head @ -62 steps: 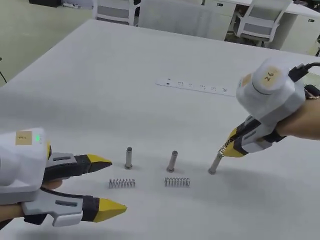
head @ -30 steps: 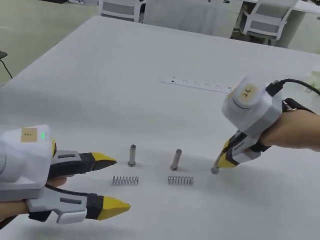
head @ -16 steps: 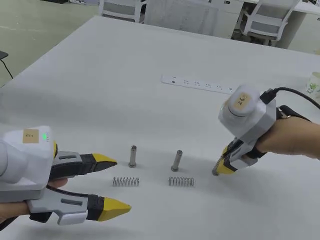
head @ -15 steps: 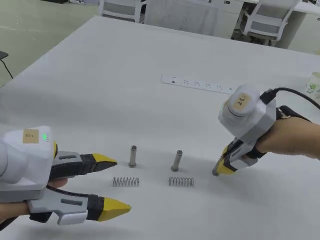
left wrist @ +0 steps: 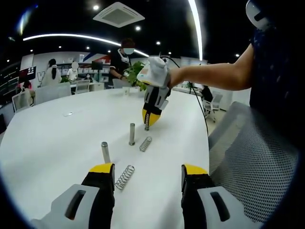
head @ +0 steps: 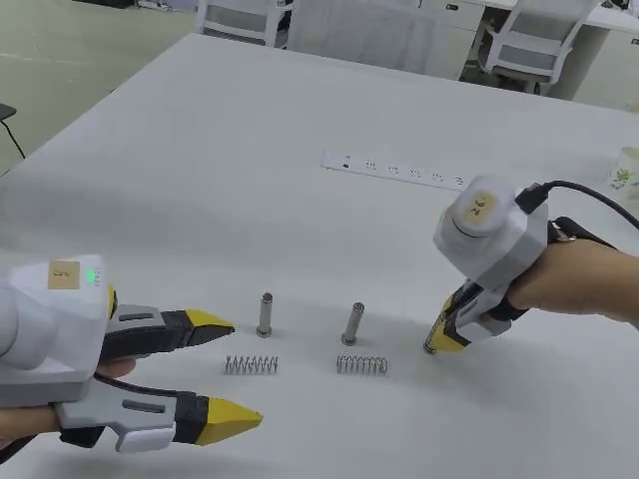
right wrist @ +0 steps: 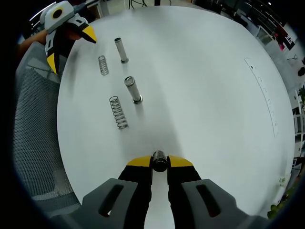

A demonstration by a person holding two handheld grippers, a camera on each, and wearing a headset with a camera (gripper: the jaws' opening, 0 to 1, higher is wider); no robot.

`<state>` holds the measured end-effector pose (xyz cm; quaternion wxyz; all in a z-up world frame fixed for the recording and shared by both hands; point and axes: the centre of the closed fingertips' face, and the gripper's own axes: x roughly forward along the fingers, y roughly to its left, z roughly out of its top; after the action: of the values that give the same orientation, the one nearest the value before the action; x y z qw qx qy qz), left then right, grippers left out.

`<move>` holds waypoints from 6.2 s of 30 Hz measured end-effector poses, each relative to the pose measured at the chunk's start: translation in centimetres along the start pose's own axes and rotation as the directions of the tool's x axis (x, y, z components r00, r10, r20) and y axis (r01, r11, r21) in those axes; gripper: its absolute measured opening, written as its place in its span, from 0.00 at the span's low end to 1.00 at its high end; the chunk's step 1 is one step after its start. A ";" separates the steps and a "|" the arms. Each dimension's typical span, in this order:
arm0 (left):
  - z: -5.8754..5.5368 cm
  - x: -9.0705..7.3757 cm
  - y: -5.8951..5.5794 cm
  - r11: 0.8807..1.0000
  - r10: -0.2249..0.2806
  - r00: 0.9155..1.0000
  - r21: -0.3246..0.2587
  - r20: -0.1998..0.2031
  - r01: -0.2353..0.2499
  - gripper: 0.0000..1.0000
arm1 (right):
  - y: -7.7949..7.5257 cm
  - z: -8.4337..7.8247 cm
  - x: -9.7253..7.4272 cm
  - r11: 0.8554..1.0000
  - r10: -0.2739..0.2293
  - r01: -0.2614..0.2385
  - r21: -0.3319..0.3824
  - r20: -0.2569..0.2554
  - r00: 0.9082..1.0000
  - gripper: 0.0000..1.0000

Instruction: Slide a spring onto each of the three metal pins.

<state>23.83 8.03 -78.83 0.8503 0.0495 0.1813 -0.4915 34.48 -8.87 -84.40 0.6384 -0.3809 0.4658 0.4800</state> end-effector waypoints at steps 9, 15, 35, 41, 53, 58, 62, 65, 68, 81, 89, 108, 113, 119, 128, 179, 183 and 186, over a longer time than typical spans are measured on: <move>-0.1 -0.1 0.1 1.000 0.002 1.000 -0.002 0.002 -0.002 0.51 | -0.2 -0.1 0.0 1.000 -0.009 0.009 -0.010 -0.007 1.000 0.11; 0.0 0.0 0.1 1.000 0.002 1.000 -0.002 0.004 -0.002 0.51 | -0.2 -0.2 0.0 1.000 -0.010 0.010 -0.015 -0.007 1.000 0.16; 0.0 0.0 0.0 1.000 0.006 1.000 0.001 0.009 -0.006 0.51 | 0.0 -1.0 -0.6 1.000 -0.025 0.025 0.000 0.006 1.000 0.22; 0.1 0.1 0.0 1.000 0.004 1.000 0.003 0.012 -0.004 0.51 | 0.3 -1.3 -0.9 1.000 -0.029 0.029 0.008 0.007 1.000 0.22; 0.2 0.0 0.0 1.000 0.000 1.000 0.009 0.015 0.000 0.51 | 1.4 -1.7 -1.5 0.999 -0.034 0.034 0.013 0.012 0.999 0.22; 0.2 -0.1 -0.1 1.000 -0.002 1.000 0.011 0.013 0.001 0.51 | 2.0 -1.6 -1.6 0.999 -0.034 0.033 0.013 0.018 0.999 0.22; 0.2 -0.1 -0.1 1.000 -0.002 1.000 0.013 0.013 0.002 0.51 | 2.6 -1.6 -1.7 0.999 -0.029 0.029 0.015 0.021 0.999 0.22; 0.2 -0.1 -0.2 1.000 -0.005 1.000 0.013 0.014 0.004 0.51 | 3.0 -1.5 -1.6 1.000 -0.024 0.024 0.015 0.024 0.999 0.22; 0.2 -0.1 -0.3 1.000 -0.008 1.000 0.013 0.015 0.007 0.51 | 3.5 -1.4 -1.6 1.000 -0.021 0.021 0.014 0.028 0.999 0.22; 0.2 -0.1 -0.4 1.000 -0.010 1.000 0.021 0.012 0.009 0.51 | 5.5 0.6 -1.5 0.999 -0.005 0.006 -0.034 0.048 0.999 0.21; 0.4 -0.2 -0.4 1.000 -0.003 1.000 0.024 0.013 0.003 0.50 | 6.0 2.1 -1.3 0.997 0.004 0.000 -0.079 0.057 0.998 0.21; 0.2 0.0 -0.6 1.000 -0.003 1.000 0.025 0.006 0.003 0.50 | 6.0 4.3 0.5 0.988 0.034 -0.025 -0.151 0.062 0.998 0.17; 0.1 0.1 -0.7 1.000 -0.005 1.000 0.026 0.002 0.005 0.50 | 5.9 4.3 1.2 0.985 0.037 -0.028 -0.168 0.054 0.998 0.15; -0.1 0.2 -0.8 1.000 -0.010 1.000 0.024 -0.002 0.010 0.49 | 6.1 4.1 1.9 0.982 0.043 -0.035 -0.185 0.038 0.998 0.15; -0.1 0.4 -0.9 1.000 -0.018 1.000 0.025 -0.005 0.018 0.49 | 6.0 4.4 2.4 0.976 0.046 -0.039 -0.214 0.031 0.998 0.14; 1.8 1.5 -1.8 0.988 -0.096 0.994 0.121 -0.044 0.101 0.42 | 10.7 7.3 -3.0 0.954 0.092 -0.063 -0.294 0.086 0.992 0.08; 2.2 1.7 -2.0 0.984 -0.111 0.993 0.136 -0.049 0.117 0.40 | 11.2 7.8 -3.3 0.949 0.100 -0.068 -0.308 0.090 0.991 0.08; 2.5 1.9 -2.2 0.980 -0.123 0.991 0.148 -0.053 0.130 0.38 | 11.5 8.2 -3.6 0.944 0.104 -0.071 -0.323 0.089 0.991 0.08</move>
<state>23.45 4.68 -76.98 0.8070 0.1129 0.1645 -0.5558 24.84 0.76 -79.10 0.5701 -0.4322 0.3645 0.5961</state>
